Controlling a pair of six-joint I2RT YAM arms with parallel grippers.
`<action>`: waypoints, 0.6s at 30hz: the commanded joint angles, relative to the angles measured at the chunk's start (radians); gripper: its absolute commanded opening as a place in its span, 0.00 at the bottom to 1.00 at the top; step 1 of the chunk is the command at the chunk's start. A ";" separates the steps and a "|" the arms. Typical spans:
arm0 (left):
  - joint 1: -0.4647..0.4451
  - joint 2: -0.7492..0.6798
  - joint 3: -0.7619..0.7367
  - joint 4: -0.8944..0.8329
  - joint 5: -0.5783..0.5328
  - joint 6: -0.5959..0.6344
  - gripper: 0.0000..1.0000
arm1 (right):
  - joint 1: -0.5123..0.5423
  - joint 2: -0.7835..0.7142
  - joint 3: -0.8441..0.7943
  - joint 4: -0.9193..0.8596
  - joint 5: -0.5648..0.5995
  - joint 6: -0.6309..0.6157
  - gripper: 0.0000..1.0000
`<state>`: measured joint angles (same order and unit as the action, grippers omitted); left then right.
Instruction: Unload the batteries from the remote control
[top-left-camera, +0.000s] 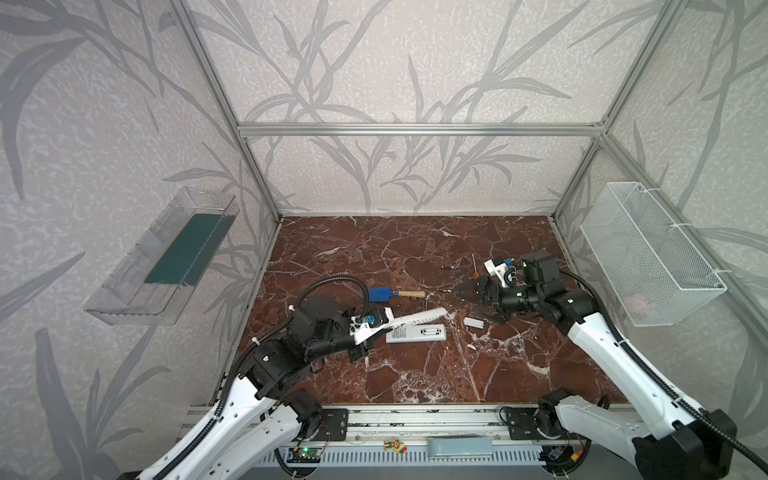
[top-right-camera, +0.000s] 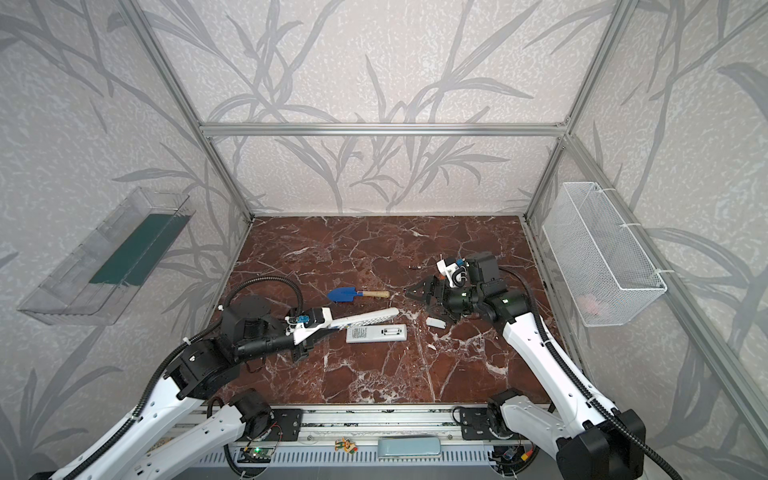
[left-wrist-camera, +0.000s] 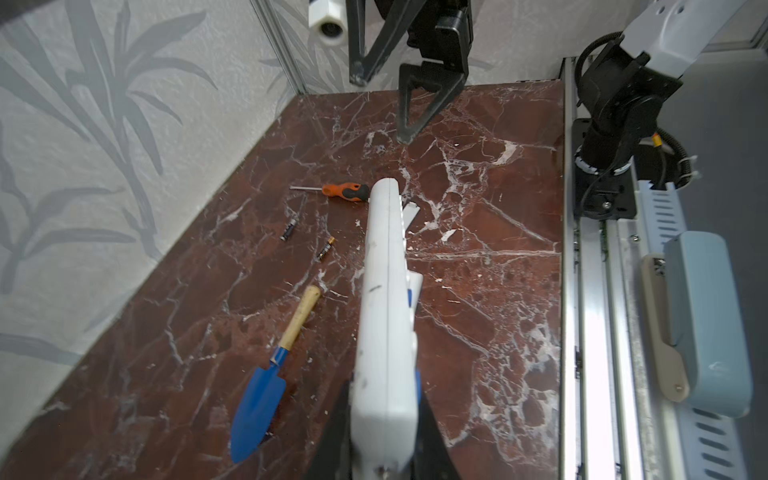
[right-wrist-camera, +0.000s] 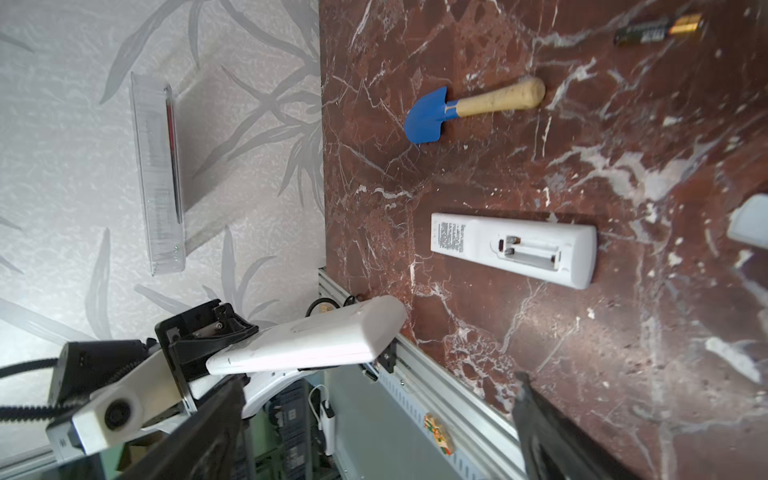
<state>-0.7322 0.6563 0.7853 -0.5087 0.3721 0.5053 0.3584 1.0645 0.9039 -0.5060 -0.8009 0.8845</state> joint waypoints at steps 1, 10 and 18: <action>-0.118 0.000 0.025 0.101 -0.240 0.186 0.00 | 0.061 -0.023 -0.037 0.130 0.017 0.242 0.99; -0.457 0.034 -0.075 0.366 -0.712 0.463 0.00 | 0.179 0.005 -0.014 0.276 0.196 0.435 0.98; -0.609 0.132 -0.122 0.566 -0.917 0.641 0.00 | 0.188 0.012 -0.023 0.347 0.246 0.482 0.75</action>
<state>-1.3148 0.7807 0.6777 -0.0948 -0.4274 1.0245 0.5396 1.0744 0.8627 -0.2127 -0.5892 1.3388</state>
